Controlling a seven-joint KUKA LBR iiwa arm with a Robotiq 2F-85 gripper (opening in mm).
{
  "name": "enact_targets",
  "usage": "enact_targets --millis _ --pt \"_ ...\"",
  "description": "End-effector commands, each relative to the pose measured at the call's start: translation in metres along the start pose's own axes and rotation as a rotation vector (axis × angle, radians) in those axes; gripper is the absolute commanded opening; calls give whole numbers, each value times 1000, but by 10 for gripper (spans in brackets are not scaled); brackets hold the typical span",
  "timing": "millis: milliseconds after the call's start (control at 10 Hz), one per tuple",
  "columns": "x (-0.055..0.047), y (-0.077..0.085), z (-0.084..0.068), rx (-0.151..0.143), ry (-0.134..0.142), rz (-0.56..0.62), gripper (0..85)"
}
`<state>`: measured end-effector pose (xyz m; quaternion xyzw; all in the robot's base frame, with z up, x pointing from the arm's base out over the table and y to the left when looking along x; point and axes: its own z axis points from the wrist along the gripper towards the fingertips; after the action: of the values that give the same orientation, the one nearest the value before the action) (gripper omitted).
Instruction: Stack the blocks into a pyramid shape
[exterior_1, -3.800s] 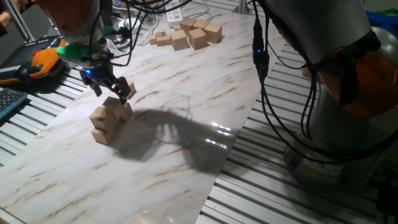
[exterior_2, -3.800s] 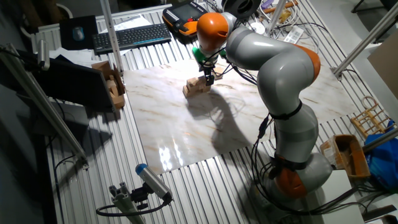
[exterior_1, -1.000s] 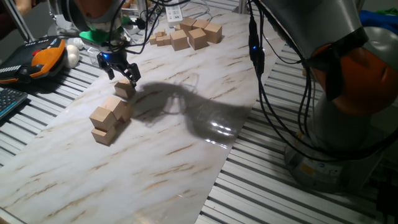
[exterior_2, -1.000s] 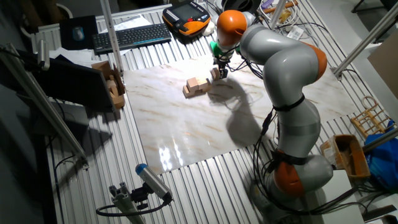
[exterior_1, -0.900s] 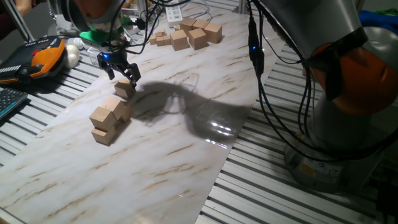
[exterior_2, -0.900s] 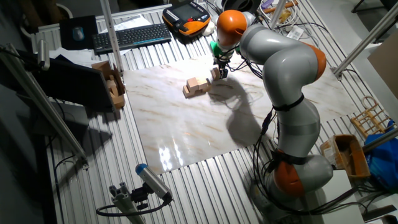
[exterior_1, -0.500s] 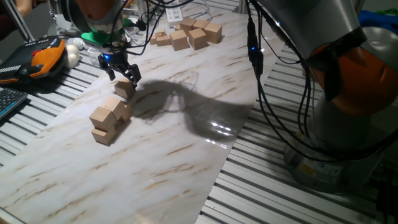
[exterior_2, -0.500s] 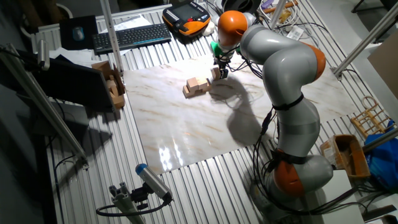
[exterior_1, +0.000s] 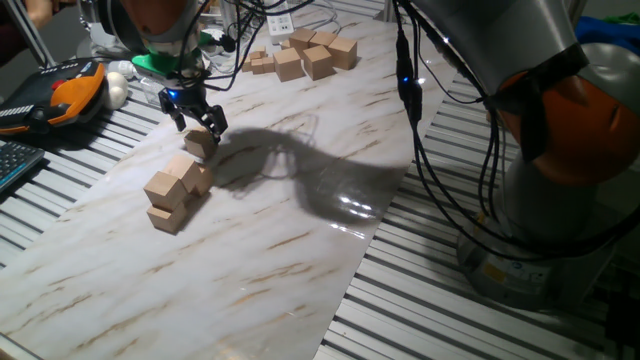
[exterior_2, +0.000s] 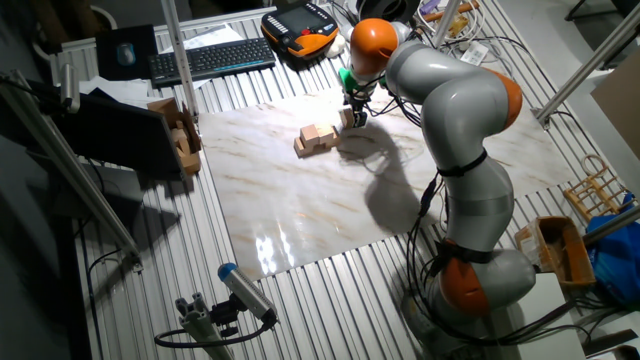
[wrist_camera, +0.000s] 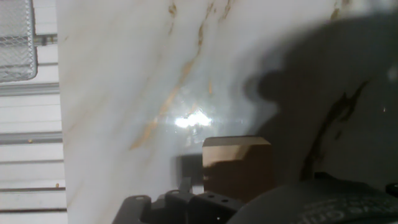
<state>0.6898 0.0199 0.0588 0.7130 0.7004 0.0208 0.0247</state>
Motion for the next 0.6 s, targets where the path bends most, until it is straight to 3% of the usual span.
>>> enact_targets --millis 0,500 --pt "0 0 2 1 -1 -3 850" --pt "-4 0 16 4 -5 -11 850"
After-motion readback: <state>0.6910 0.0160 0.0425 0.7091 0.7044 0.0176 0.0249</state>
